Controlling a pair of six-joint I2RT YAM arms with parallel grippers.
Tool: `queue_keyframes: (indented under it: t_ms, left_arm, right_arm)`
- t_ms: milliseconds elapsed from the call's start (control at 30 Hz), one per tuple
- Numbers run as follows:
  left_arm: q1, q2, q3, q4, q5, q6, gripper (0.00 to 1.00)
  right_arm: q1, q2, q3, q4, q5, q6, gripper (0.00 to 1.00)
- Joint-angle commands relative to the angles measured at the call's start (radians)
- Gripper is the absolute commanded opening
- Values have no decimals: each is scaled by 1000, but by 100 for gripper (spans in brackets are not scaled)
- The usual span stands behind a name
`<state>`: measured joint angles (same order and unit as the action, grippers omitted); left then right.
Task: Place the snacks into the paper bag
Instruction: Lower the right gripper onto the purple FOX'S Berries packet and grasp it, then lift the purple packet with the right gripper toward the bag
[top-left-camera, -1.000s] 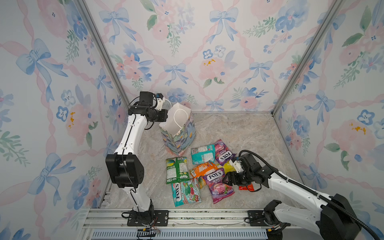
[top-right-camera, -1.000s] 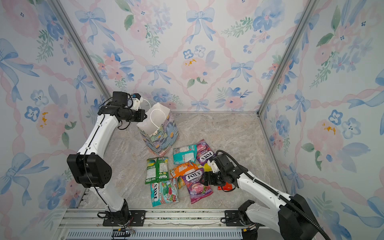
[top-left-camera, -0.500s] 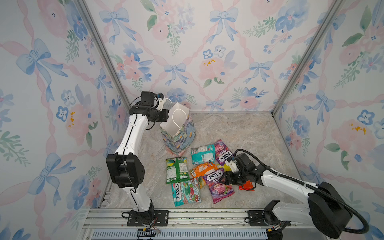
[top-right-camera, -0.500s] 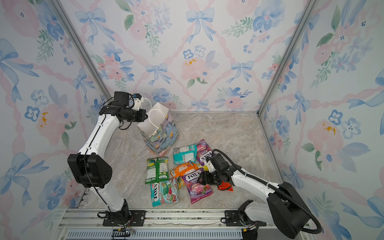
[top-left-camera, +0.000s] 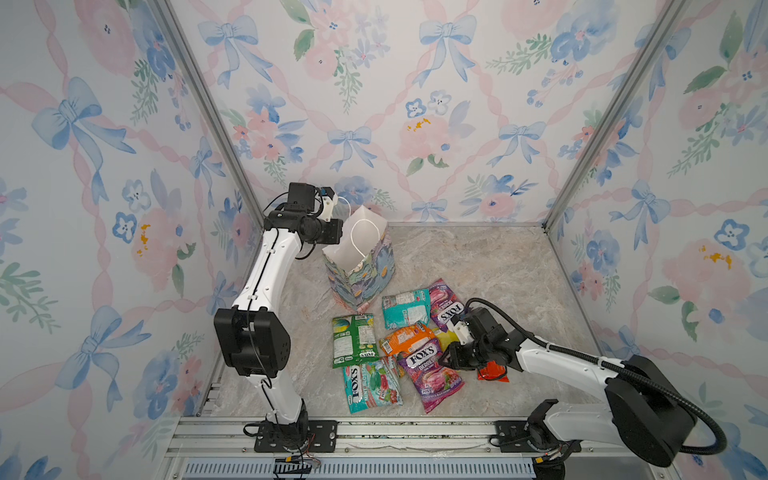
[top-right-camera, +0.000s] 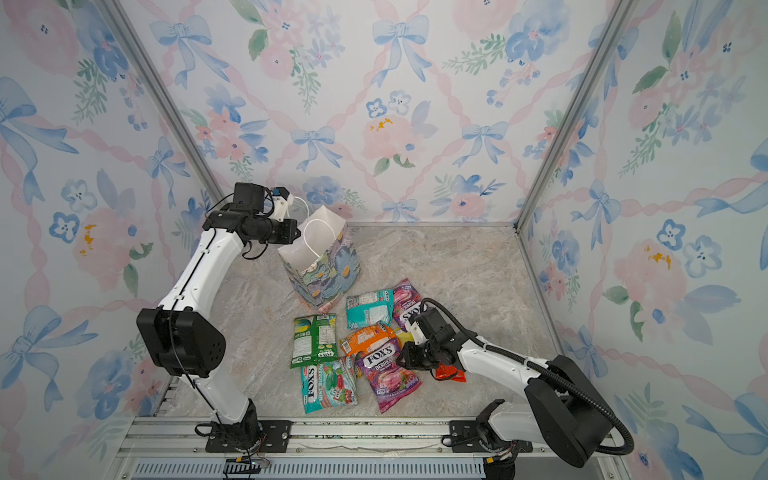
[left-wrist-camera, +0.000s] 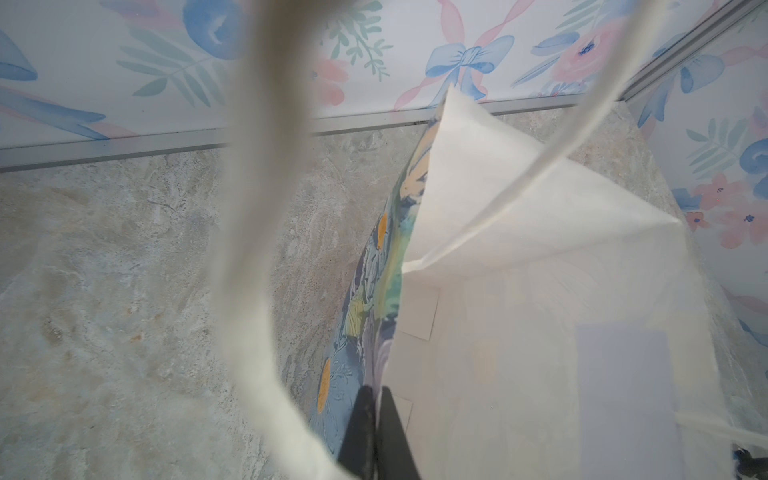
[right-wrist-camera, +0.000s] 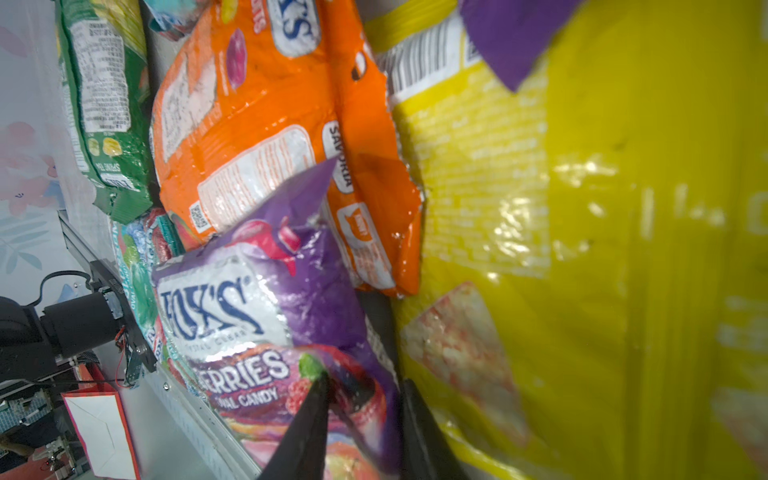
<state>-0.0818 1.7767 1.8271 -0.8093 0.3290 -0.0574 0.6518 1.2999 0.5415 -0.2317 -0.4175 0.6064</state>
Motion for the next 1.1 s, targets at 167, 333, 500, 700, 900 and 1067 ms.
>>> queue_keyframes:
  t_ms: [167, 333, 500, 700, 900, 1067]
  left_arm:
    - [-7, -45, -11, 4, -8, -18, 0]
    - [-7, -51, -14, 4, -18, -19, 0]
    - [-6, -60, -13, 8, -25, -22, 0]
    - [-7, -64, -14, 10, -20, -27, 0]
    - [-7, -62, -15, 14, -9, -30, 0]
    - [-9, -69, -17, 17, 4, -35, 0]
  right_arm:
    - [11, -8, -1, 6, -16, 8, 0]
    - [-12, -76, 61, -94, 6, -7, 0]
    - [-44, -151, 182, -199, 1, 12, 0]
    - [-62, -187, 366, -307, 24, 39, 0]
    - [-69, -173, 518, -304, 92, 26, 0]
    - [-82, -117, 602, -217, 169, 27, 0]
